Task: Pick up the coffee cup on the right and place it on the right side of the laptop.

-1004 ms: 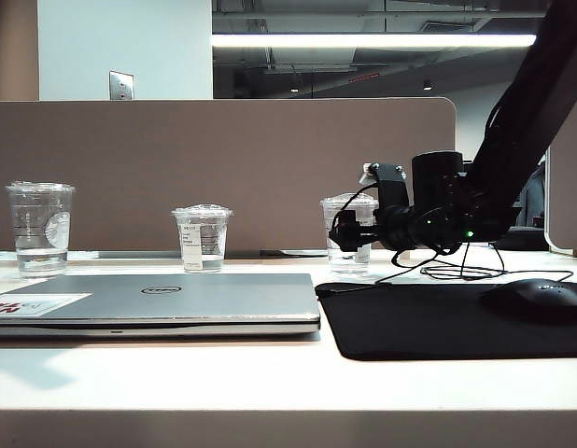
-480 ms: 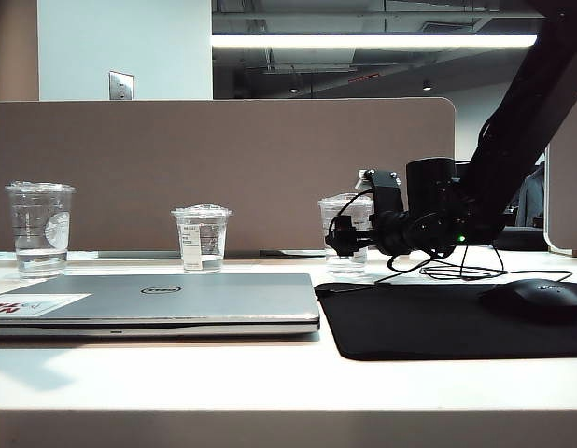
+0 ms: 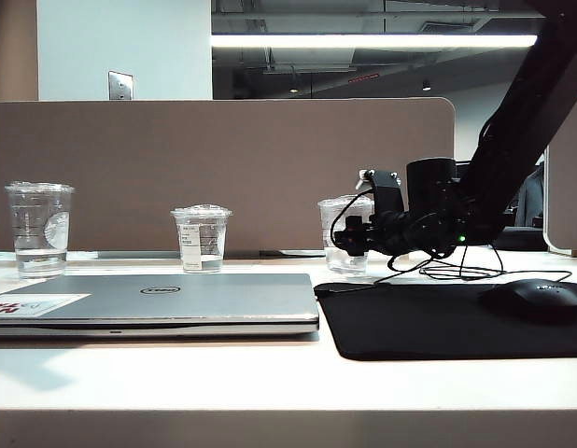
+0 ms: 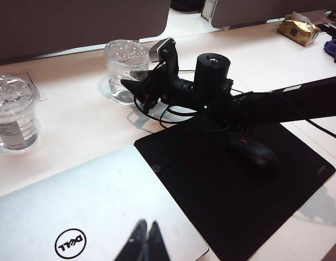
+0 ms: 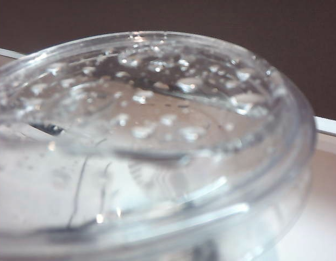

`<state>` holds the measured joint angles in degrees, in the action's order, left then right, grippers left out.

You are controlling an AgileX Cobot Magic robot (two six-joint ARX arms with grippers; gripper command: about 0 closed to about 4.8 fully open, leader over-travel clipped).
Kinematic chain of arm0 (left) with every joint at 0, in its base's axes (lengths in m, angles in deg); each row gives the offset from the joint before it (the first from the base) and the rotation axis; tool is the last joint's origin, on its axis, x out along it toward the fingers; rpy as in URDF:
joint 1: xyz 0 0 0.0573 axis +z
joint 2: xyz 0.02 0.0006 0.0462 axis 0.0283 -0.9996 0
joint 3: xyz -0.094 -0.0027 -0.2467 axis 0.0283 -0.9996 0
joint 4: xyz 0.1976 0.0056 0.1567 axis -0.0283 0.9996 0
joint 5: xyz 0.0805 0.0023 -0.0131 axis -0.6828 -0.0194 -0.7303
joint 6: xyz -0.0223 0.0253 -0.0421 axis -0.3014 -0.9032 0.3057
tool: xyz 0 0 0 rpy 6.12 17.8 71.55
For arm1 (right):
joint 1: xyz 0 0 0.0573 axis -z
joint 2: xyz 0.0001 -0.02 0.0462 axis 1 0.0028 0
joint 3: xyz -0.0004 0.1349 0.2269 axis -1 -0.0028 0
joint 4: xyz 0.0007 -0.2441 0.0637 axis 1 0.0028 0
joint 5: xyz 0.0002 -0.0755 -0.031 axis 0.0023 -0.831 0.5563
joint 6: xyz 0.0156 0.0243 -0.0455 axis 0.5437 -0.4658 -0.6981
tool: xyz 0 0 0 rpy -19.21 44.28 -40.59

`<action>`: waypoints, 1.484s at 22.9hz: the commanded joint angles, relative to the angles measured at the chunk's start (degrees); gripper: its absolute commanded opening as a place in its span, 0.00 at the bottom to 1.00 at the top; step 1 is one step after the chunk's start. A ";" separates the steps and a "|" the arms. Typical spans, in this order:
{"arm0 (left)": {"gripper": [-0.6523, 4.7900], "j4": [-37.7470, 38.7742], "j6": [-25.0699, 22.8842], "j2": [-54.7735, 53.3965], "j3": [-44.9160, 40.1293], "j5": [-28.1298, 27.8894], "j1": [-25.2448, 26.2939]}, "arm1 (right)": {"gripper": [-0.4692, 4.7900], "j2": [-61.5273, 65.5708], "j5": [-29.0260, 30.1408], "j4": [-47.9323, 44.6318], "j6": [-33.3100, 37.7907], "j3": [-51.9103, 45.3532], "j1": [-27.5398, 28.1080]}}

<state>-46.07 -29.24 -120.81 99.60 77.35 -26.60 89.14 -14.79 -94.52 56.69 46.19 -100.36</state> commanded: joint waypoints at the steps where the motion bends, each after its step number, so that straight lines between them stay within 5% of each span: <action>1: 0.11 -0.74 -0.02 0.07 0.31 0.26 -0.07 | 0.53 -0.52 0.11 -0.94 0.04 0.28 -0.09; 11: 0.11 -0.74 -0.02 0.07 0.31 0.26 -0.07 | 0.53 -6.38 0.11 0.87 0.02 0.24 -0.11; 34: 0.11 -0.74 -0.02 0.07 0.31 0.26 -0.04 | 0.53 -27.89 -0.09 21.79 -0.26 0.22 0.22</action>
<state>-46.05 -29.24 -120.83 99.60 77.35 -26.60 62.41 -14.81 -71.97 56.62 46.00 -100.17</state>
